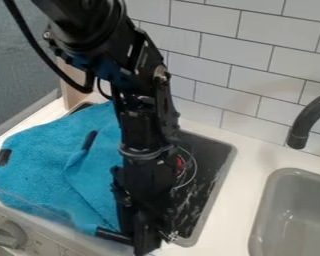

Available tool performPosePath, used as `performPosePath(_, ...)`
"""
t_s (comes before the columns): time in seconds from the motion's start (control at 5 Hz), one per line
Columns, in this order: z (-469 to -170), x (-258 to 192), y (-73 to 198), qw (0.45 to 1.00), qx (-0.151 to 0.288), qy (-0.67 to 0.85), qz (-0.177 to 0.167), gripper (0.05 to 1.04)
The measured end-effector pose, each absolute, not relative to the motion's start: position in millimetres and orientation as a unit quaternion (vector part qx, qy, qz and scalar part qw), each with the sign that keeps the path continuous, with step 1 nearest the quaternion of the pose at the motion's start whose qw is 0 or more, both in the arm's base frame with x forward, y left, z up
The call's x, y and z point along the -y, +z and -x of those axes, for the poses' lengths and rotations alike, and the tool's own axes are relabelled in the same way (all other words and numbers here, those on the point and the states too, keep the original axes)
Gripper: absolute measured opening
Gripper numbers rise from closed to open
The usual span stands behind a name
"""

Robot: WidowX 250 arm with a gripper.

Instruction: The figure blue cloth from bottom to top right

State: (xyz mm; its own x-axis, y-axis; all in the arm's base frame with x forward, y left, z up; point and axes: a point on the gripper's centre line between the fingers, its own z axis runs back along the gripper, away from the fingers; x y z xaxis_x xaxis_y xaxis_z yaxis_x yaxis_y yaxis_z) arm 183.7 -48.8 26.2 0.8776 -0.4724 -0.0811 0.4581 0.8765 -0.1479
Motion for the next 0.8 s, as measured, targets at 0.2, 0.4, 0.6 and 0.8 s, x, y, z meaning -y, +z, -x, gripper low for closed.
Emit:
performPosePath(0.2, -183.3, 48.4, 26.5, 0.967, -0.058, -0.241, 0.061, 0.151)
performPosePath(0.4, -180.8, 47.0, 30.8, 0.963, -0.068, -0.252, 0.062, 0.072)
performPosePath(0.6, -182.9, 46.2, 39.6, 0.962, -0.068, -0.253, 0.072, 0.051)
performPosePath(0.8, -193.3, 37.9, 54.3, 0.964, -0.064, -0.242, 0.088, 0.051)
